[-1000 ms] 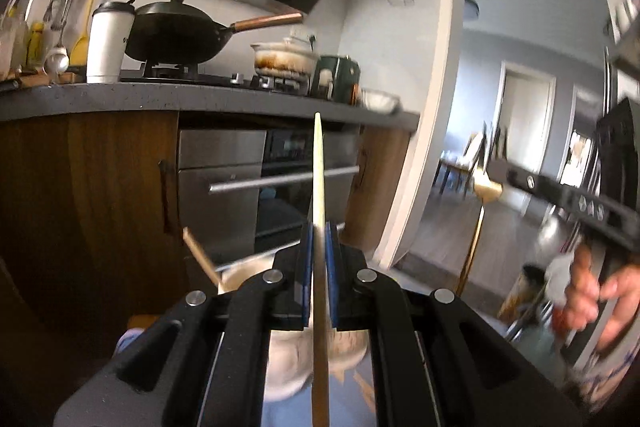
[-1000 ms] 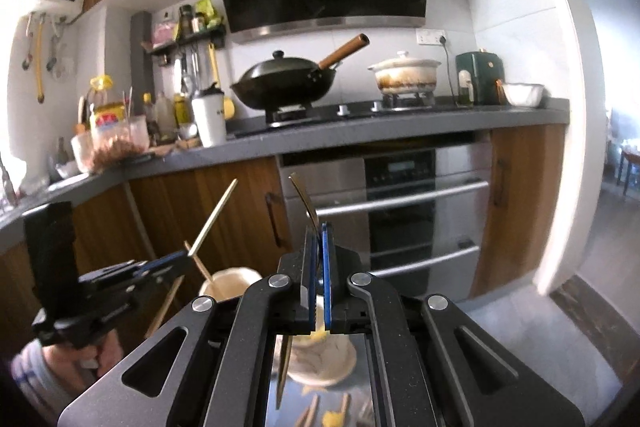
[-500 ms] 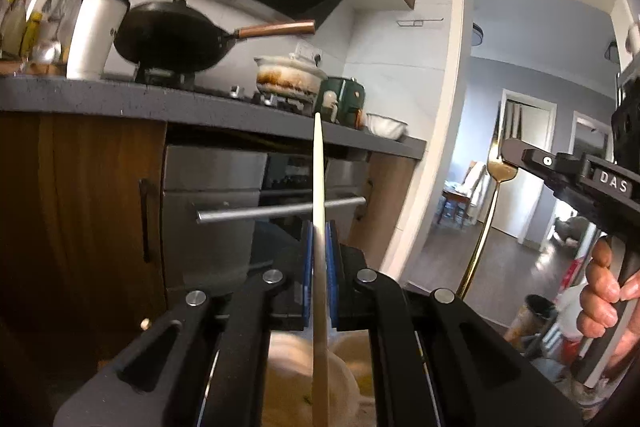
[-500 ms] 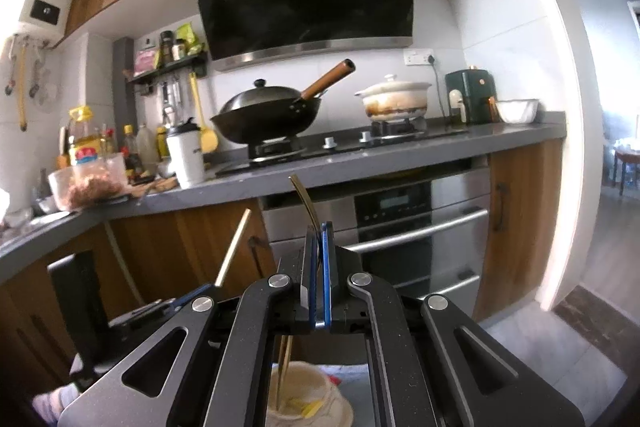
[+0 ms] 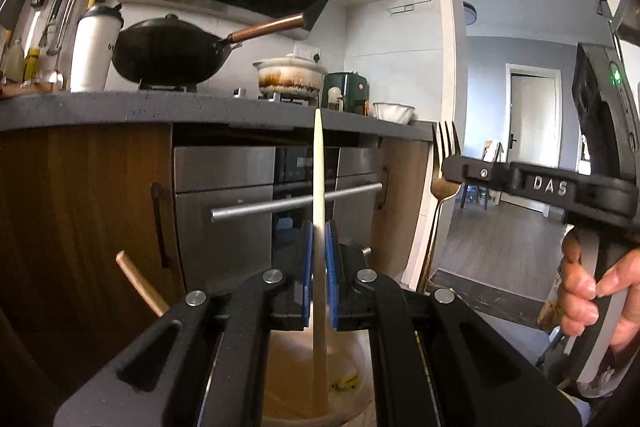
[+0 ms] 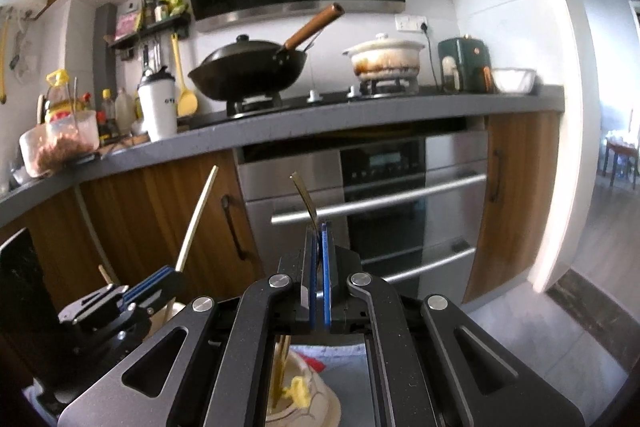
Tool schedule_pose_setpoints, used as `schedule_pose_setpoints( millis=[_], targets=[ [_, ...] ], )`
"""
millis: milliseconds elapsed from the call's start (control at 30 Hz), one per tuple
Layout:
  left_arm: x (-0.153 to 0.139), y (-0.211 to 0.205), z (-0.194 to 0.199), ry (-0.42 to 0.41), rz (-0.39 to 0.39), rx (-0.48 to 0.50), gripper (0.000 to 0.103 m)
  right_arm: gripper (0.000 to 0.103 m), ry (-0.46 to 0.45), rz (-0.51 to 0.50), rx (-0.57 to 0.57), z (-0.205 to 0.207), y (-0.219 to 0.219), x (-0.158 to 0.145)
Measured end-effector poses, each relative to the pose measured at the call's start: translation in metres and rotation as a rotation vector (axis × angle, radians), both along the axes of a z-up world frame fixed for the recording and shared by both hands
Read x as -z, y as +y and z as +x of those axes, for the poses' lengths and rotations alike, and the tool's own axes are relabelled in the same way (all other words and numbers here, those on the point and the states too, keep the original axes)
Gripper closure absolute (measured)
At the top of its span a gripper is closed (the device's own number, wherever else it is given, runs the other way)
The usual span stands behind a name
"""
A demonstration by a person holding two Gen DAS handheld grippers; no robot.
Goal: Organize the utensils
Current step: 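Drop the chopstick into the large cup with left while right drops gold fork into small cup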
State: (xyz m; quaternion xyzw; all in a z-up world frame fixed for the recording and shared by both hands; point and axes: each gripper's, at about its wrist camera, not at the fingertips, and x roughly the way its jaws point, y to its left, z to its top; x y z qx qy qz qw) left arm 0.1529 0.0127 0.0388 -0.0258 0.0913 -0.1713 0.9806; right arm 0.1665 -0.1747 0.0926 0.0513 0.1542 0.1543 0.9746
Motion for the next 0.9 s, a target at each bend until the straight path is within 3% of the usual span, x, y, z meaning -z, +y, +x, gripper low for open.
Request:
schedule_pose_setpoints(
  millis=[200,500,633,733,900],
  targets=[
    [0.007,0.001,0.001,0.041,0.014,0.009,0.097,0.1,0.075,-0.004,-0.028,0.009,0.007,0.021],
    [0.002,0.0,-0.008,0.05,0.041,0.015,0.096,0.096,0.096,-0.008,-0.033,0.011,0.009,0.024],
    [-0.004,0.0,-0.012,0.061,0.05,0.015,0.095,0.067,0.073,0.008,-0.043,0.005,0.007,0.016],
    [-0.008,0.0,-0.017,0.061,0.053,0.015,0.093,0.066,0.059,0.011,-0.038,-0.001,0.002,0.01],
    [-0.019,0.001,-0.03,0.047,0.06,0.014,0.072,0.046,0.046,0.04,-0.027,-0.015,-0.013,0.003]
  ],
)
